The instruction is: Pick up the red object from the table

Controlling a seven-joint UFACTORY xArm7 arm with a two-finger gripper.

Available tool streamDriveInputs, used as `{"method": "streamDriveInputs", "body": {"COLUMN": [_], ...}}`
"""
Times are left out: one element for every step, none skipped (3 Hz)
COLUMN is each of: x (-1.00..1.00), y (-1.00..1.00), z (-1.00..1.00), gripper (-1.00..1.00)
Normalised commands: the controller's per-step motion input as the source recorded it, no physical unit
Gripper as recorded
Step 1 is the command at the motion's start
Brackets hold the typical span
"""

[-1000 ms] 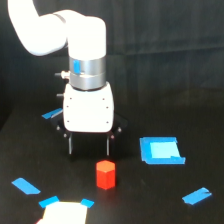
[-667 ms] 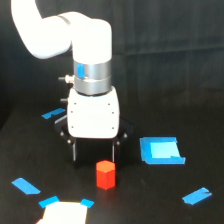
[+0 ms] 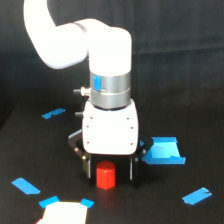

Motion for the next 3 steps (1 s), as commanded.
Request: {"method": "streamDriveInputs", "body": {"x": [-0.98,0.04,0.12], "y": [0.80,0.18,-0.40], "z": [1.00,0.30,-1.00], "gripper": [-0.87,-1.00,0.71]}}
